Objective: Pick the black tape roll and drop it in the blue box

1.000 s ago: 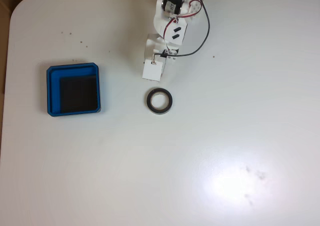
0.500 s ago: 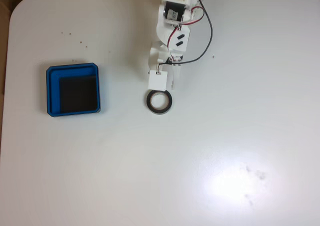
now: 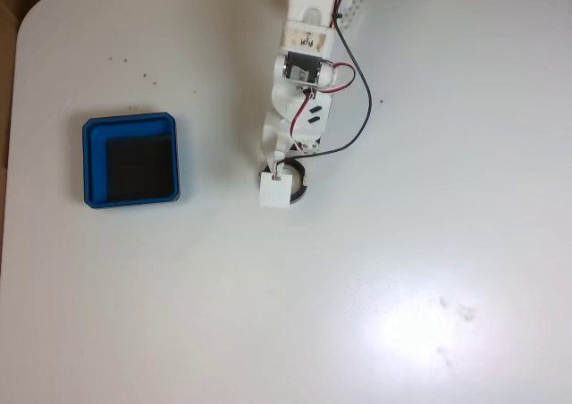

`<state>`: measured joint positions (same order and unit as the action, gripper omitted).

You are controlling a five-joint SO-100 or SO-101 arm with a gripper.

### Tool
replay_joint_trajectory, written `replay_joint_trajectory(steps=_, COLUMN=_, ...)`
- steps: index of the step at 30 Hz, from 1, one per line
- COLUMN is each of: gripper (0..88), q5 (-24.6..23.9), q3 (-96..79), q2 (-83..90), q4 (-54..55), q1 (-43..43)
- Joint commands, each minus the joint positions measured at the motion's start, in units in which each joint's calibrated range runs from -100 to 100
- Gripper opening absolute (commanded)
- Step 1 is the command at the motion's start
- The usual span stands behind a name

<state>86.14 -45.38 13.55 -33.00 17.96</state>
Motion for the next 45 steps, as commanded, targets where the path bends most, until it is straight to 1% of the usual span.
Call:
replay_joint_trajectory(steps=1, gripper=18.8, q5=-0.2, q3=4.0, q2=-0.4, q4=1.1, q1=-0.8)
replay_joint_trajectory(steps=12, gripper=19.0, q5=-0.2, q3=4.0, q2=-2.2, q4=1.2, q1=-3.2)
replay_joint_trajectory(steps=25, gripper=19.0, q5=0.1, q3=4.1, q2=-4.4, q4=1.4, q1=-3.3)
replay_joint_trajectory(steps=35, gripper=19.0, q5=0.5, q3=9.1, q2=-10.5, q4=1.4, q1=-2.9)
replay_joint_trajectory(steps=45, gripper=19.0, q5=0.5, q3=8.6, q2=-13.9, q4=1.3, q1=-3.0)
